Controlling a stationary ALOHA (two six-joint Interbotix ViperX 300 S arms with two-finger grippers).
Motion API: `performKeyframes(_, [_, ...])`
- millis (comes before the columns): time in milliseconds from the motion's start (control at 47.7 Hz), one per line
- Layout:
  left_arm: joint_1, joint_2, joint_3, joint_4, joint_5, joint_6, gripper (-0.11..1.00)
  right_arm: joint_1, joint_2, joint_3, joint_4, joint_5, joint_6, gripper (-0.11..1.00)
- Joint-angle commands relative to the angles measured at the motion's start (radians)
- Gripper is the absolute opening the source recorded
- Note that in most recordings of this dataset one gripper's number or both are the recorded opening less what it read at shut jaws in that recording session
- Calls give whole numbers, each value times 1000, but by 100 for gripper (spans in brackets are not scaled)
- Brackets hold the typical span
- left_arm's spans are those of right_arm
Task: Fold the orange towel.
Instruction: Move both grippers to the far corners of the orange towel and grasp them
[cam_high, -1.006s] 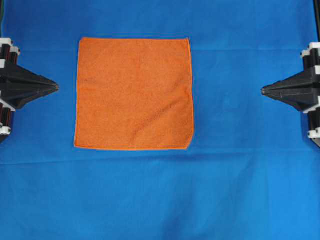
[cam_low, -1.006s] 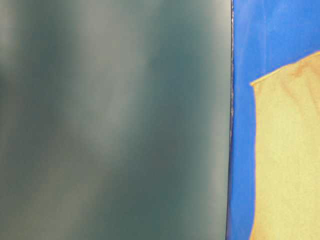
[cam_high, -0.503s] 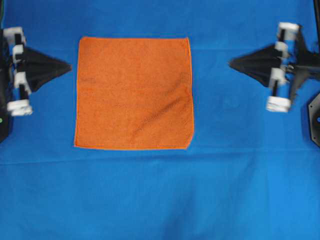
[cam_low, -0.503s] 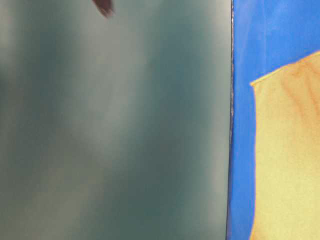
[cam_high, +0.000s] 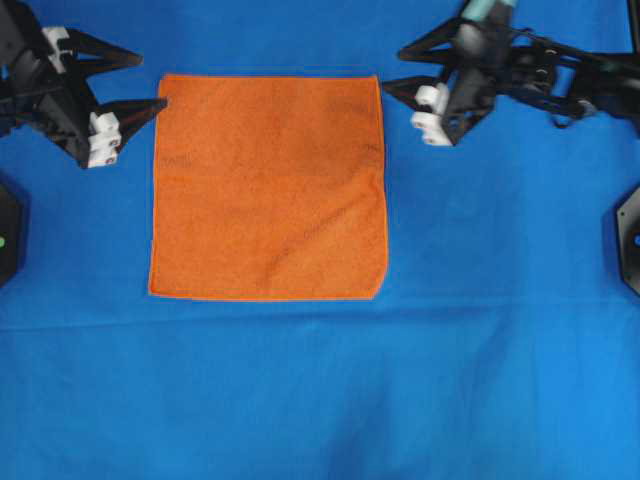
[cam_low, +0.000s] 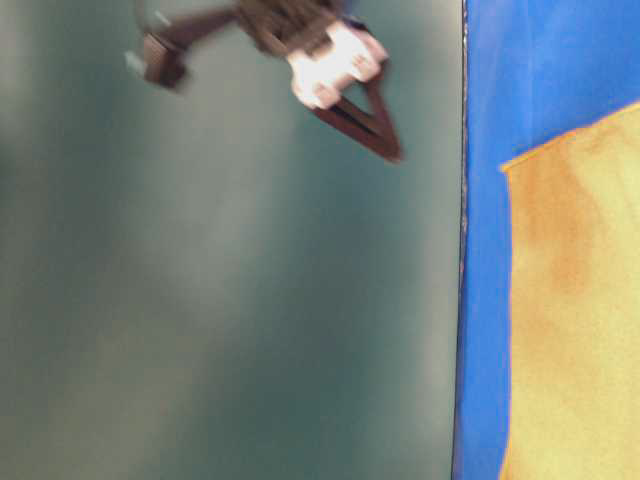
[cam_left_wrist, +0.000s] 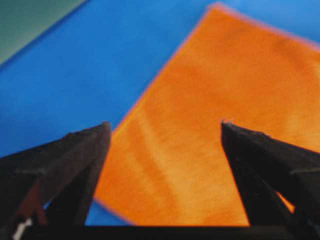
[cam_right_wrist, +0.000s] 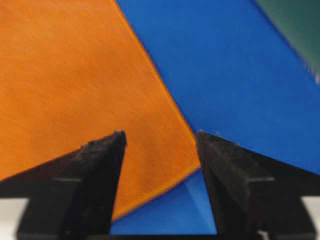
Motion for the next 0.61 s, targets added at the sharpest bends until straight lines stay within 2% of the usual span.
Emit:
performKeyframes(0, [49, 94, 0, -2, -80, 5, 91, -17, 66, -43, 3, -25, 0, 57])
performKeyframes(251, [92, 350, -48, -2, -222, 18, 91, -49, 192, -71, 5, -80, -2, 55])
performKeyframes(587, [143, 565, -130, -2, -242, 21, 90, -69, 302, -92, 8, -155, 0, 55])
